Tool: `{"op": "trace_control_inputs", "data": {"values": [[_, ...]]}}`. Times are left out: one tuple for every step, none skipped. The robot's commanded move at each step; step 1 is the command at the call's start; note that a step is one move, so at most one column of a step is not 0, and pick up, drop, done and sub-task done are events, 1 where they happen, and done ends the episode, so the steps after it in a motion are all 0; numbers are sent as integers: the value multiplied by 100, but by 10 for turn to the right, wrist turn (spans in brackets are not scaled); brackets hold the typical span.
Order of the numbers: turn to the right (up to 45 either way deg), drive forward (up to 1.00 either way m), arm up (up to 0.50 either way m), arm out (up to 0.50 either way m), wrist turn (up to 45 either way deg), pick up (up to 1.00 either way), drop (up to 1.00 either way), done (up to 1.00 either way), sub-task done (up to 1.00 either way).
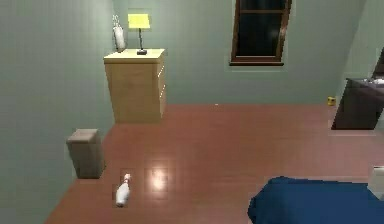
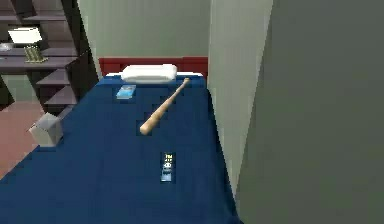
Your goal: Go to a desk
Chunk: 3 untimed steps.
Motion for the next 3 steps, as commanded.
{"op": "trace_control_inputs", "data": {"values": [[0, 100, 0, 0, 0, 0, 0, 0, 0], [0, 25, 0, 0, 0, 0, 0, 0, 0], [450, 0, 0, 0, 0, 0, 0, 0, 0]]}}
